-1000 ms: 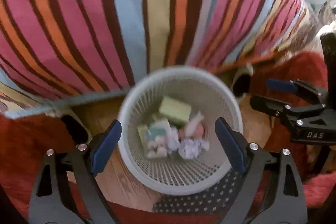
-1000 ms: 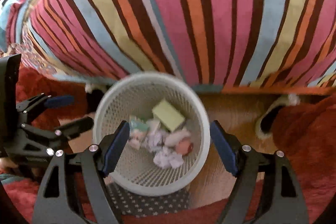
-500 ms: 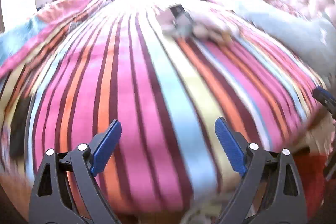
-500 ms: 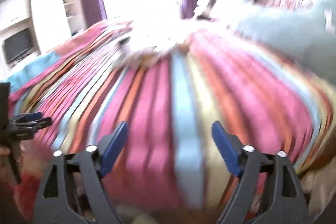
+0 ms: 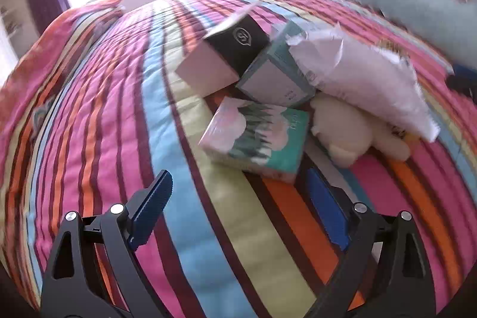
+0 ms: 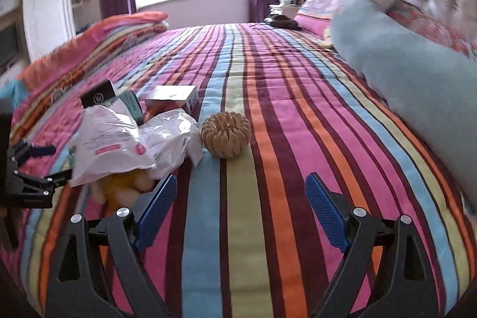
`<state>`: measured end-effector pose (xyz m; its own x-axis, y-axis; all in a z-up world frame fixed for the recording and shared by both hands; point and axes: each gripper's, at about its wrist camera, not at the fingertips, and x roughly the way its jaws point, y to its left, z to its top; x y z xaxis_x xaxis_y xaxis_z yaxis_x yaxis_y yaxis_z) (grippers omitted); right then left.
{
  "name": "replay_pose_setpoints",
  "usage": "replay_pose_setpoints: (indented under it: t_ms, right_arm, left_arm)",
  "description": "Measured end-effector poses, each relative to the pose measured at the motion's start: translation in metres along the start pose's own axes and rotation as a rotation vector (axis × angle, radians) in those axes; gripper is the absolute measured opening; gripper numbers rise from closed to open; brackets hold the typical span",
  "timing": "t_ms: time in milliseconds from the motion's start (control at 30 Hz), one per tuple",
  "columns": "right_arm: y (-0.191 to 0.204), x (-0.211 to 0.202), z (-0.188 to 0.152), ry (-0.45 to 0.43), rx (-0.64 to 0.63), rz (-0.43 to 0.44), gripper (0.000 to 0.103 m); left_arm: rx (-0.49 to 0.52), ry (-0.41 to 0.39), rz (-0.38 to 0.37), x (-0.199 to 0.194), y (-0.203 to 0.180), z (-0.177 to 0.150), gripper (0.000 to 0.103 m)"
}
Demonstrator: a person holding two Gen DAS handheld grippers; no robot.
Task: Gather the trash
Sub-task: 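Swing both tools back toward the trash on the bed, then grasp the second tissue pack with the left tool while the right tool grasps the wicker bun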
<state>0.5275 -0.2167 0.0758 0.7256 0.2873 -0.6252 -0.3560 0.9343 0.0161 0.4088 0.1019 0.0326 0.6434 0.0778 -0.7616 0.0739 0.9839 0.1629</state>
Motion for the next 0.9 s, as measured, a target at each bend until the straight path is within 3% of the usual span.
replay_pose_setpoints:
  t_ms: [167,500,733,767,833,867,900]
  right_arm:
    - [0.005,0.024,0.014,0.029,-0.056,0.011,0.084]
    - [0.003,0.071,0.039,0.076,-0.046,0.005,0.084]
    - [0.008,0.105,0.044,0.172,-0.021,-0.062,0.083]
    - [0.008,0.107,0.044,0.180,-0.022,-0.066,0.080]
    - [0.009,0.099,0.044,0.152,-0.016,-0.029,0.054]
    - [0.010,0.093,0.042,0.136,-0.012,-0.049,0.051]
    - [0.012,0.086,0.038,0.124,-0.008,-0.072,0.051]
  left_arm:
    - [0.031,-0.034,-0.045,0.013,0.006,0.011,0.088]
    - [-0.006,0.017,-0.143,0.052,0.010,0.037,0.090]
    - [-0.051,0.032,-0.121,0.062,0.011,0.041,0.094]
    - [-0.054,0.032,-0.123,0.062,0.011,0.041,0.094]
    - [-0.055,0.028,-0.122,0.061,0.011,0.039,0.090]
    - [-0.055,0.018,-0.121,0.058,0.011,0.038,0.086]
    - [-0.055,0.005,-0.119,0.055,0.010,0.037,0.070]
